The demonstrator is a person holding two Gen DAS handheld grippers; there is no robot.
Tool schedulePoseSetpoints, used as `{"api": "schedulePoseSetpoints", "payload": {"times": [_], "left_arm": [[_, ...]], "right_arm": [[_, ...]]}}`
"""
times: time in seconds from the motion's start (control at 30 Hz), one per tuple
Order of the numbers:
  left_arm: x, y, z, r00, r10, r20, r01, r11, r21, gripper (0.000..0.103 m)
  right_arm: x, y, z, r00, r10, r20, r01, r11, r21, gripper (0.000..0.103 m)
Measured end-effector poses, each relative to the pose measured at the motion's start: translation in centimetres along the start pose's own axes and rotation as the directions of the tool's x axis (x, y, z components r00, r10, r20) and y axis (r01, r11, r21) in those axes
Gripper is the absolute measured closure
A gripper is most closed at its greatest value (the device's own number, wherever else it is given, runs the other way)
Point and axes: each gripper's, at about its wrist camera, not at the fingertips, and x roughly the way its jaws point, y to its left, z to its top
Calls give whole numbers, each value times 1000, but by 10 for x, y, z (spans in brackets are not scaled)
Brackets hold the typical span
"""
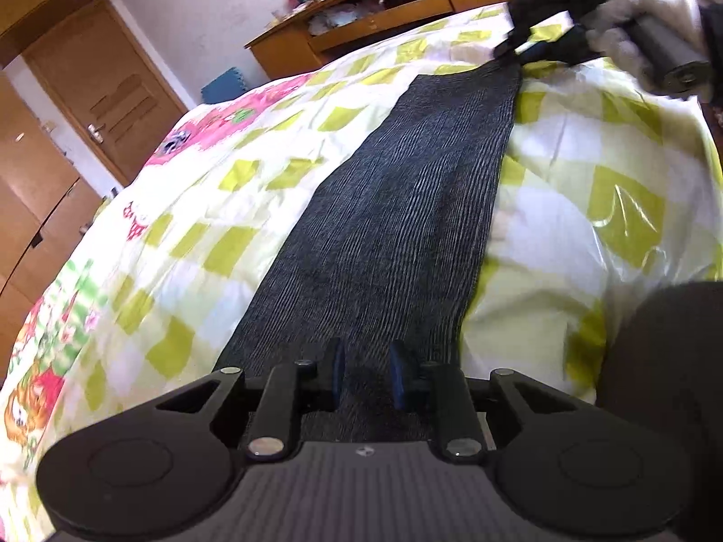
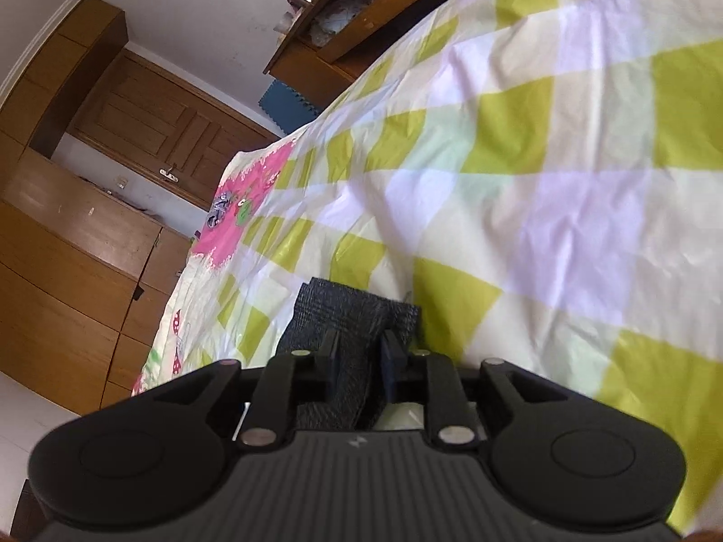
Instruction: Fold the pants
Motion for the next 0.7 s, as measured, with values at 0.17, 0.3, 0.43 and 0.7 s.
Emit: {"api": "schedulePoseSetpoints", "payload": {"times": [0.17,0.3,0.43,0.7], "left_arm": [[-20,2,-19,1000,24,-2,-24,998,-55,66],[-29,7,-31,999,53,-10,-53,993,-109,65],[-37,14,-40,997,72,-8,-72,983,-171,64],[-42,33,-56,993,111,-29,-115,962,-247,60]], "right_arm": [[-4,11,-26,998,-1,-55,-2,998,-65,49],[15,22,-24,998,40,-48,-42,999,-29,37],[41,33,-24,998,38,-41,-40,997,-60,42],[34,30,-17,999,22,-33,-22,1000,-14,96]]}}
